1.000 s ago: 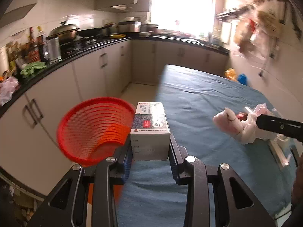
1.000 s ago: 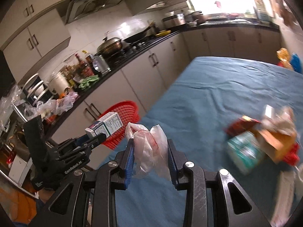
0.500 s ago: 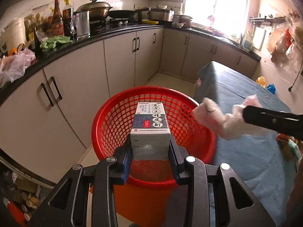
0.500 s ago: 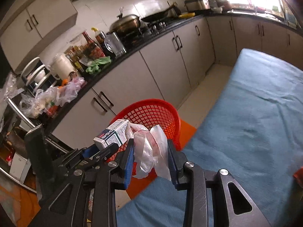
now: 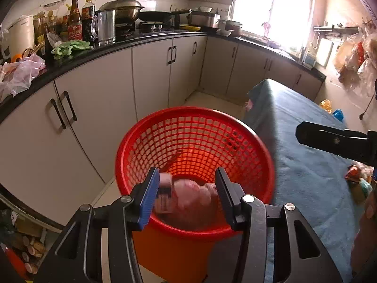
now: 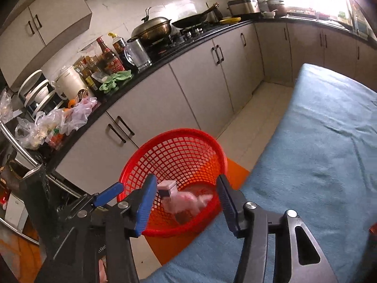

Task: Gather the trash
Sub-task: 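Open both tools to drop the box and bag into the red basket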

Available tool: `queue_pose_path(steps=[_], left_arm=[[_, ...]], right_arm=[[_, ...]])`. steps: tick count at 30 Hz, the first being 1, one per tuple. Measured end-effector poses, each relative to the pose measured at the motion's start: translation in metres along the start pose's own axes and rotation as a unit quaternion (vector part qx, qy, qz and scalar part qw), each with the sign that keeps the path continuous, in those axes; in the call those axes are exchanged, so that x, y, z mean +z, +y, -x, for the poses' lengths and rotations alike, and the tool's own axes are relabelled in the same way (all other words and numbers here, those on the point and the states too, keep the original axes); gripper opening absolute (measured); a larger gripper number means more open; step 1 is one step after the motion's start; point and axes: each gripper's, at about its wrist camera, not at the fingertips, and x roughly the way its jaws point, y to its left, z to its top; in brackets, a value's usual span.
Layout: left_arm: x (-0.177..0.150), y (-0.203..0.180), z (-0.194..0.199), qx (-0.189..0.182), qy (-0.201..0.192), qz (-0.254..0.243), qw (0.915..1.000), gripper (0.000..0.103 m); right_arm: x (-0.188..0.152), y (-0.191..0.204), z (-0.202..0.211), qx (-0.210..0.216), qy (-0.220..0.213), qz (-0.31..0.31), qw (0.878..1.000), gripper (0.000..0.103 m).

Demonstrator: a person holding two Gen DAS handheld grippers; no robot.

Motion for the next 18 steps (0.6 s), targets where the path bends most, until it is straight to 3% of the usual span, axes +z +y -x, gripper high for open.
queue_pose_path(steps=[9, 18], left_arm=[[-0.016, -0.049, 0.04, -0.041, -0.02, -0.024, 0.9986, 0.06], [-0.036, -0.127, 0.057, -0.093, -0.007, -0.072, 0.993, 0.063]], right_arm=[[-0.031, -0.023, 0.071, -0.012, -0.029, -0.014, 0.999, 0.058], [-0.078, -0.075, 0.15, -0.028, -0.062, -0.06, 0.996, 0.058]])
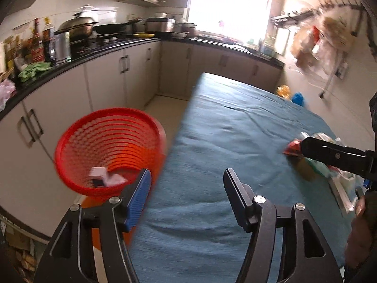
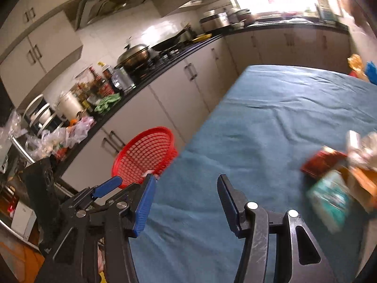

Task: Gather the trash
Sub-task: 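Open both tools to drop the box and bag into the red basket, then grasp the white cloth with the right tool while the left tool approaches the teal tissue pack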

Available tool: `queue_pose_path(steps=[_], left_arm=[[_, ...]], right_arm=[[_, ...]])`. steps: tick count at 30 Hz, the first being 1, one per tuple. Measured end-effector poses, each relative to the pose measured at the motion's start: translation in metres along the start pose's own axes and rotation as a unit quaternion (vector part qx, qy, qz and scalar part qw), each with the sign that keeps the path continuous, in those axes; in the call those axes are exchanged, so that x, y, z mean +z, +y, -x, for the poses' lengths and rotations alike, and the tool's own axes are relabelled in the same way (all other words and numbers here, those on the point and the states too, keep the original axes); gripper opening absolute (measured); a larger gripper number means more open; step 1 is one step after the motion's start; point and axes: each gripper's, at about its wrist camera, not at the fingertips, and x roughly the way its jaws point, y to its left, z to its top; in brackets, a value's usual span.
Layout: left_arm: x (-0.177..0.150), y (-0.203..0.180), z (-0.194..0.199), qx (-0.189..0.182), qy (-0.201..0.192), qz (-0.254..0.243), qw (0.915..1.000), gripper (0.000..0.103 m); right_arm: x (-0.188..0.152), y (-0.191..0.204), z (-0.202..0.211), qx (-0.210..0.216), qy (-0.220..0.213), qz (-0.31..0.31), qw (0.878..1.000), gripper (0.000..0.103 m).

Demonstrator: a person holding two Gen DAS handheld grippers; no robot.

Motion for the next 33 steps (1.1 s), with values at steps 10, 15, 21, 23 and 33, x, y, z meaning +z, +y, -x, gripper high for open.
queue_pose_path(steps=[10, 15, 21, 23, 33], left_arm=[[-0.01, -0.095, -0.015, -0.056, 0.031, -0.066, 0.9958, 0.068], [-0.012, -0.136, -0.022, -0.075, 0.043, -0.098, 0.9914, 0.076], [-0.002, -0.168, -0.031, -0.082, 0.039, -0.123, 0.9883, 0.087], [0.004, -0.175, -0.036, -0.09, 0.046, -0.117, 0.9879, 0.087], [0.027, -0.175, -0.065, -0.122, 0.077, -0.052, 0.9882, 0.088]], right_arm=[[-0.035, -0.092, 0.105, -0.062, -0.069, -0.076, 0.993, 0.063], [-0.053, -0.139, 0.157, -0.116, -0.108, -0.125, 0.979, 0.068], [-0.068, -0.203, 0.199, -0.2, -0.138, -0.19, 0.951, 0.075], [-0.069, -0.218, 0.202, -0.202, -0.138, -0.214, 0.946, 0.075], [-0.074, -0.259, 0.176, -0.184, -0.094, -0.267, 0.941, 0.075]])
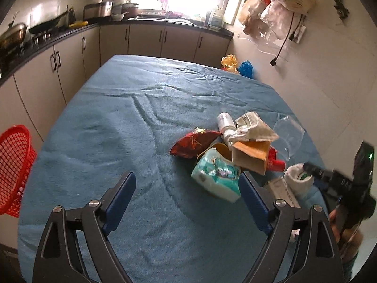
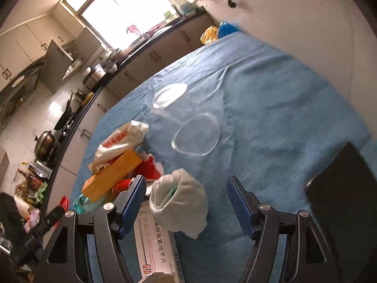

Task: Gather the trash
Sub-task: 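Grasp the white cloth with the right tool while the left tool approaches the teal tissue pack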

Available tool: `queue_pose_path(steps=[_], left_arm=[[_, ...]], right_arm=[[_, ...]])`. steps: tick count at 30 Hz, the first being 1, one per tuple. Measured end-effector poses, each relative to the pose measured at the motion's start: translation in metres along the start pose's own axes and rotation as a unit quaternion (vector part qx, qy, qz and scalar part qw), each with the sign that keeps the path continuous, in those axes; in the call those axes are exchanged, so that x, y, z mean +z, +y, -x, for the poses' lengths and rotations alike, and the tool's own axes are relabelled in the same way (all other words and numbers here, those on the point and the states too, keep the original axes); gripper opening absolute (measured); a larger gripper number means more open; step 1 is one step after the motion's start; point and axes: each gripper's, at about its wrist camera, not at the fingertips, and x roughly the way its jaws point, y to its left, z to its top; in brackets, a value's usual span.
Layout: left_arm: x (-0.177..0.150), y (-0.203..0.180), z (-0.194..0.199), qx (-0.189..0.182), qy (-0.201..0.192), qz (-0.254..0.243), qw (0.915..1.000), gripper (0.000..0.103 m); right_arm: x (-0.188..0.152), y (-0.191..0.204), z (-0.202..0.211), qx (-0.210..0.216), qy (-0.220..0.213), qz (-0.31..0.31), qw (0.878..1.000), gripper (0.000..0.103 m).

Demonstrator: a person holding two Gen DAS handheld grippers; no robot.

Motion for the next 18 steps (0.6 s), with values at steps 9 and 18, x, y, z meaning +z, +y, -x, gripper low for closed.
queue_pose_path(steps=[9, 18], left_arm=[[0.005, -0.007, -0.028, -0.003, 0.021, 0.007, 0.9998, 0.088], [-0.001, -0.014, -0.041, -0.011, 0.022, 0.0, 0.9997, 0.03]], right_arm=[[-0.022, 0.021, -0.012, -0.012, -0.002, 0.075, 0.997, 0.033], [-0.026, 0.024, -0.003, 0.001, -0.042, 0.09, 0.995, 0.033]])
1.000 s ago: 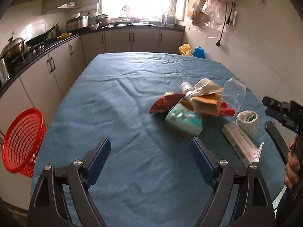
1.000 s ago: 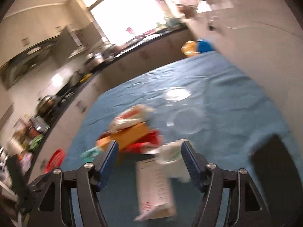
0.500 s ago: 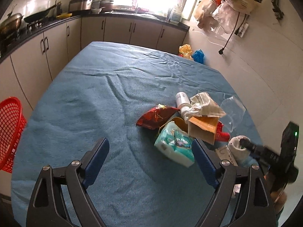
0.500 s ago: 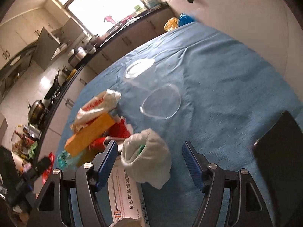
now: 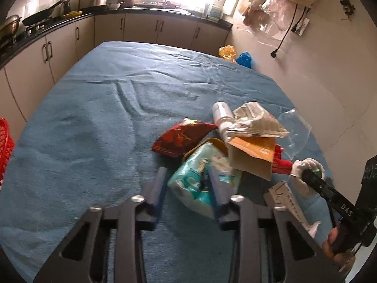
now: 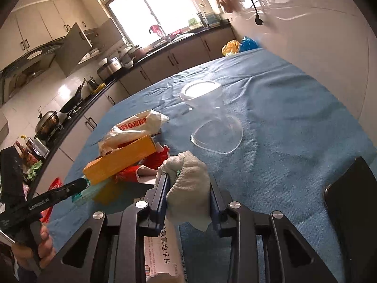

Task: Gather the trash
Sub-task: 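Grasp the white cloth with the right tool while the left tool approaches the teal tissue pack, then grasp the teal tissue pack with the left tool and lift it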

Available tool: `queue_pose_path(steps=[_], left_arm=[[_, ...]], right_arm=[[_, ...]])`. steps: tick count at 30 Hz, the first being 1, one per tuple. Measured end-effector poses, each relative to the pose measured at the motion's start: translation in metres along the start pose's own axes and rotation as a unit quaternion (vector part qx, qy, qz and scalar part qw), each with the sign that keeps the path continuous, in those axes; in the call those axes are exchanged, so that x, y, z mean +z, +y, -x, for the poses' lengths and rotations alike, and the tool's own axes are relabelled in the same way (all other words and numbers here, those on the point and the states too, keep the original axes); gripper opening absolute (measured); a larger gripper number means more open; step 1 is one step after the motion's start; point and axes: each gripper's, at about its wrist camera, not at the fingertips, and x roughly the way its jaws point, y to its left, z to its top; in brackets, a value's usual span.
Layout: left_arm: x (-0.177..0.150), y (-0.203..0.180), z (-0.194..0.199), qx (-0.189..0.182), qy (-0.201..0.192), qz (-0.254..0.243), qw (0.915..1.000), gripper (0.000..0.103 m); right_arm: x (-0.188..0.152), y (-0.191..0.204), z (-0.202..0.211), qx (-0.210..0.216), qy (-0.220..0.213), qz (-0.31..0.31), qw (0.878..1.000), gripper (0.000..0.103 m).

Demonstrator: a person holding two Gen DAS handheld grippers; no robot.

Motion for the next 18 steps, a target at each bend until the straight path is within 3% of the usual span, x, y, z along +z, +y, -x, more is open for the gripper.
queue_pose_path(steps=[3, 6, 12, 18], left_arm=[[-0.003, -0.008, 0.005, 0.013, -0.018, -0.015, 0.9996, 0.019], [-0.009, -0.013, 0.017, 0.019, -0.04, -0.034, 0.9984, 0.015], [-0.023, -0.007, 0.046, 0.023, -0.068, -0.041, 0.9965, 0.014], [-0.05, 0.005, 0.07, 0.017, -0.068, -0.046, 0.9964, 0.014]], right_arm=[[0.001, 0.004, 0.002, 0.001, -0.01, 0.008, 1.0, 0.033], [0.001, 0.007, 0.008, 0.001, -0.029, 0.017, 0.999, 0.033], [-0.003, 0.028, 0.031, 0.011, -0.086, 0.067, 0.994, 0.033], [-0.012, 0.057, 0.048, 0.064, -0.121, 0.129, 0.982, 0.033]])
